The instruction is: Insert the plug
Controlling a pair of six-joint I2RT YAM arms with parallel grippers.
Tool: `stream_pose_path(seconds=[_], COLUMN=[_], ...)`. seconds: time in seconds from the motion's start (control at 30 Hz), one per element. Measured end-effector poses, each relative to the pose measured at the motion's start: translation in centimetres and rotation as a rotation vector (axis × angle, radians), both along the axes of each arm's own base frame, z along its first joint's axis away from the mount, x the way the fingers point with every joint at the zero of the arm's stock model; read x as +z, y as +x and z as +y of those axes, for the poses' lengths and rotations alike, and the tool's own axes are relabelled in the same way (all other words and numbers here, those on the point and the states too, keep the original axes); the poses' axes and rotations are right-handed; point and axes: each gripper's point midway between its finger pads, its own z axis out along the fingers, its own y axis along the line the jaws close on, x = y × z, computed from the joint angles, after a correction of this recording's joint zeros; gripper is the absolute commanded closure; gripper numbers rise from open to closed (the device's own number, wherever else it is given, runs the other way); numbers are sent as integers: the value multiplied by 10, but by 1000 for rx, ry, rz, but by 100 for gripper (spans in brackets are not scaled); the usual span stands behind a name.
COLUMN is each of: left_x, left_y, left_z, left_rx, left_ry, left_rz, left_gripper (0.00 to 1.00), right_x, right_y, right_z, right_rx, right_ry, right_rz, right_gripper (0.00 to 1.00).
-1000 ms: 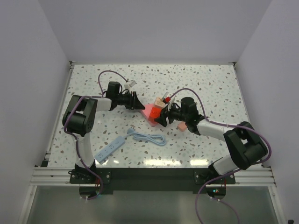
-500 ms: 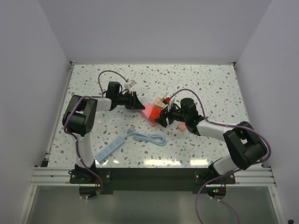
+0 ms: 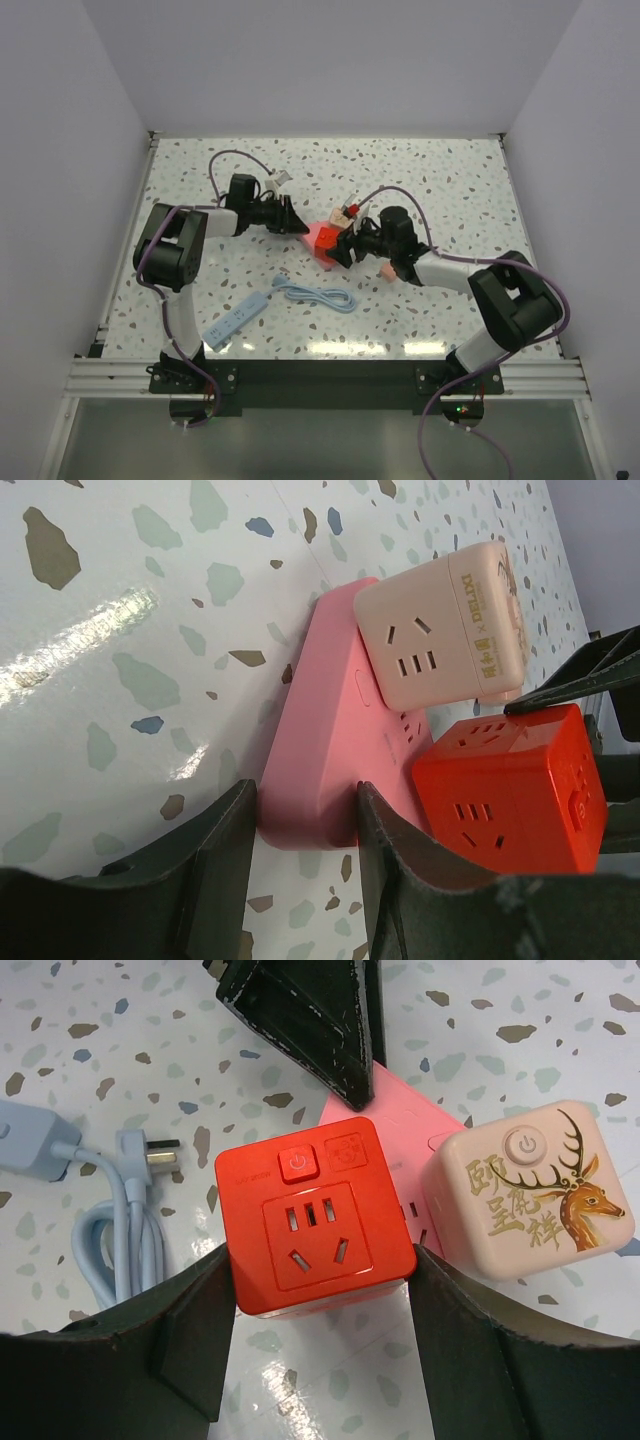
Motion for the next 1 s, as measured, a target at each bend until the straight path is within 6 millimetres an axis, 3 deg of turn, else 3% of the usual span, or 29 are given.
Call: stream_pose_path(seconds=[0.37, 0.8, 1.0], left_x=[1, 7, 9], left_y=[8, 45, 52], left_z=[10, 18, 23], left_rx=[29, 72, 86], left_ry=[6, 55, 69], left_rz=[-4, -55, -81], left_gripper=[100, 100, 100], right_x=[-2, -26, -26], right_y=[-3, -16, -8], right_z=[15, 21, 29], right_rx=[-72, -170, -196], right_ry=[-8, 1, 8], right_rz=[-39, 3, 20], right_gripper=[100, 100, 100])
